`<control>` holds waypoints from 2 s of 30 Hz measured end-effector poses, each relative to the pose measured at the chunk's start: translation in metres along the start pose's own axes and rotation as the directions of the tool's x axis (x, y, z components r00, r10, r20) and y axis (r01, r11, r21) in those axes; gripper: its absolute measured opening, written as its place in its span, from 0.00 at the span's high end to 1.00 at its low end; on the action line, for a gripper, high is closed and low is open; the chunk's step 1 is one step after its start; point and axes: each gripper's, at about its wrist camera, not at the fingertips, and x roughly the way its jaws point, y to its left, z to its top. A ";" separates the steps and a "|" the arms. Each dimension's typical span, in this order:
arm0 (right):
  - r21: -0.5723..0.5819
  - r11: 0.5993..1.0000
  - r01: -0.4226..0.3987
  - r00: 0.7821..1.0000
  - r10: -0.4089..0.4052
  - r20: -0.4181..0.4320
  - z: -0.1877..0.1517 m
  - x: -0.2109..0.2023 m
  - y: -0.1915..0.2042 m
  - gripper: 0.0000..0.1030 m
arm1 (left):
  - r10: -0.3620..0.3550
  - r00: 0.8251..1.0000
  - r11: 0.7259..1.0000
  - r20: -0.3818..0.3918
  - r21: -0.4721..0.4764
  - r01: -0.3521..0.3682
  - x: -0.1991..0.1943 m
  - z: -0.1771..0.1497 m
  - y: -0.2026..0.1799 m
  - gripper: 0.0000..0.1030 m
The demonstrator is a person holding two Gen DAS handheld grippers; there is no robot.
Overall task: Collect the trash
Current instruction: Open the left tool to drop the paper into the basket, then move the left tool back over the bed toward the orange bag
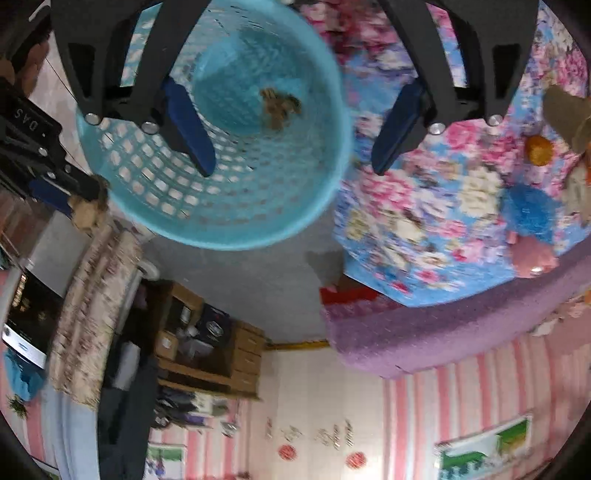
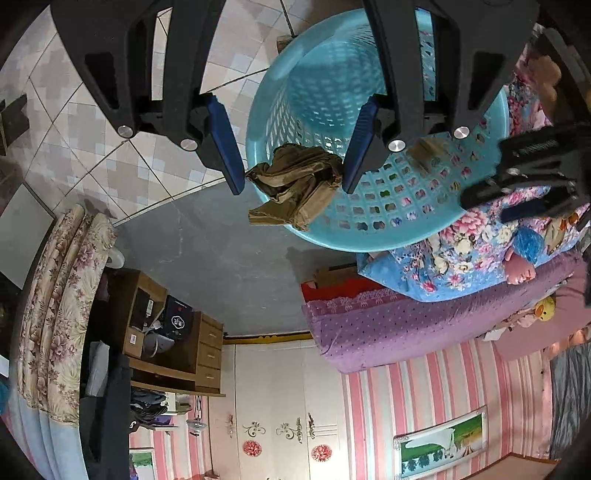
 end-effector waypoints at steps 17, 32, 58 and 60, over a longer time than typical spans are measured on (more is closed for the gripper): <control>-0.060 0.998 -0.012 1.000 0.013 0.011 0.006 0.015 0.039 0.28 | 0.113 0.993 0.992 0.021 -0.057 -0.111 -0.037 -0.020 0.056 0.12; -0.036 0.999 0.018 0.998 -0.015 0.060 0.017 0.009 0.105 0.04 | 0.170 0.984 0.980 0.047 -0.109 -0.164 -0.080 -0.030 0.114 0.08; -0.172 0.977 -0.123 0.987 0.139 0.083 0.008 -0.003 0.307 0.04 | 0.346 0.938 0.903 -0.001 -0.270 -0.333 -0.165 -0.105 0.295 0.04; -0.166 0.979 -0.118 0.988 0.132 0.076 0.007 0.001 0.308 0.04 | 0.359 0.933 0.900 -0.004 -0.265 -0.347 -0.166 -0.109 0.301 0.04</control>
